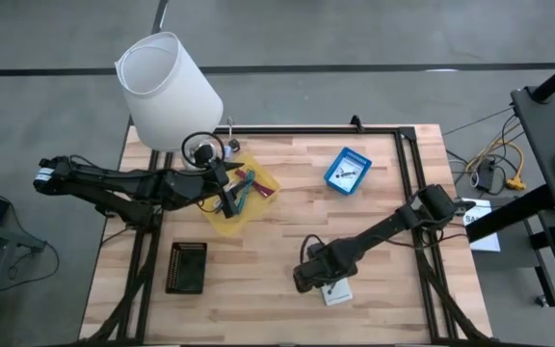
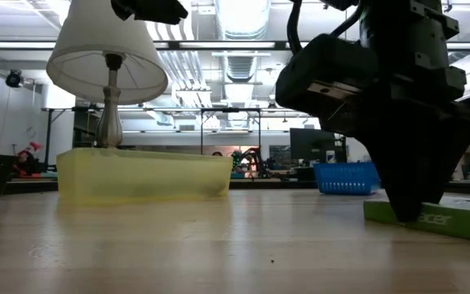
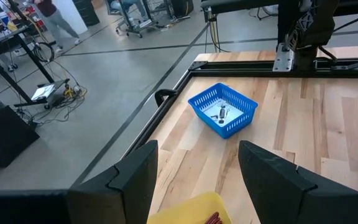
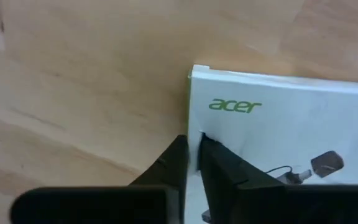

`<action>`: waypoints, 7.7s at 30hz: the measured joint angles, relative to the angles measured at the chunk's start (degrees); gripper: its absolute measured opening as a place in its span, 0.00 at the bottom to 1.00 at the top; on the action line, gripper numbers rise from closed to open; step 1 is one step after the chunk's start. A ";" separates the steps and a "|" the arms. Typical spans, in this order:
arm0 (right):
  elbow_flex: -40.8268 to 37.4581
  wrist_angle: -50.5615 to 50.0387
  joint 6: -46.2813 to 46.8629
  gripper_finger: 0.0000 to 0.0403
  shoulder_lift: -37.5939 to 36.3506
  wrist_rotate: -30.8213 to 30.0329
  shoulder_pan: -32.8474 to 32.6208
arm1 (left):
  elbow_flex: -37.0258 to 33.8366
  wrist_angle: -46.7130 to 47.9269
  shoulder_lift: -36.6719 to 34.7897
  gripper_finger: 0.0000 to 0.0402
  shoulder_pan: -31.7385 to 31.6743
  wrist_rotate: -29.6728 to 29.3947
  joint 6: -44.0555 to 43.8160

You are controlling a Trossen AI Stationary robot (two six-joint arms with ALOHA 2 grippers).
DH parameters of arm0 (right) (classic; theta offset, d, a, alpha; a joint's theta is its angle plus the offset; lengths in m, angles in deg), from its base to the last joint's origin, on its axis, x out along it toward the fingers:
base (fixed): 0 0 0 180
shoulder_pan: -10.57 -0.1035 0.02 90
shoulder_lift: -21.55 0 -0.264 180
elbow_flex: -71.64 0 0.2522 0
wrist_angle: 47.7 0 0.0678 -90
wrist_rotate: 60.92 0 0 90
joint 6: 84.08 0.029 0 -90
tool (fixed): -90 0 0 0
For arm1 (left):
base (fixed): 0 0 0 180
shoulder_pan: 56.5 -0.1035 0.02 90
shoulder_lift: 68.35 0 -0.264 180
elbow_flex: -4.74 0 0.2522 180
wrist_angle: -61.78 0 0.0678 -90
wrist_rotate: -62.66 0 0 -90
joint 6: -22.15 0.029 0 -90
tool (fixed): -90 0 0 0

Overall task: Pick and place items into bin
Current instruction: Stack the card reader box on top of the card reader box in the blue bin, then put the white charger adapter into the black bin

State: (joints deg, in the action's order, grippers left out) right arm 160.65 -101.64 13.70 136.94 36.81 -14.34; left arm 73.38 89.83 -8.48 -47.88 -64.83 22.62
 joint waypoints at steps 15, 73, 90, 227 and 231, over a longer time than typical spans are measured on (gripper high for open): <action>3.18 -1.83 -13.49 0.02 -2.23 0.05 0.29 | 0.00 -0.11 -0.02 0.52 0.01 -0.02 0.00; -1.03 -29.94 -172.65 0.02 -19.90 -15.54 53.21 | 0.07 -0.77 -5.83 0.52 0.01 -0.49 -7.66; -8.54 -28.46 -180.82 0.02 -18.94 -19.88 53.64 | 0.07 -0.92 -5.70 0.52 0.00 -0.83 -7.65; 12.62 33.78 -99.45 0.50 -18.52 -4.87 46.89 | -1.40 -7.76 -10.48 0.52 0.11 -3.52 -7.09; 12.62 34.86 -99.42 0.53 -16.99 -5.18 47.26 | -1.55 -7.82 -12.99 0.52 0.11 -3.50 -7.15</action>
State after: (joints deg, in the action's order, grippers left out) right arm 173.27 -66.78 -85.72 119.95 31.64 32.91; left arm 71.82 82.01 -21.46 -47.77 -68.33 15.47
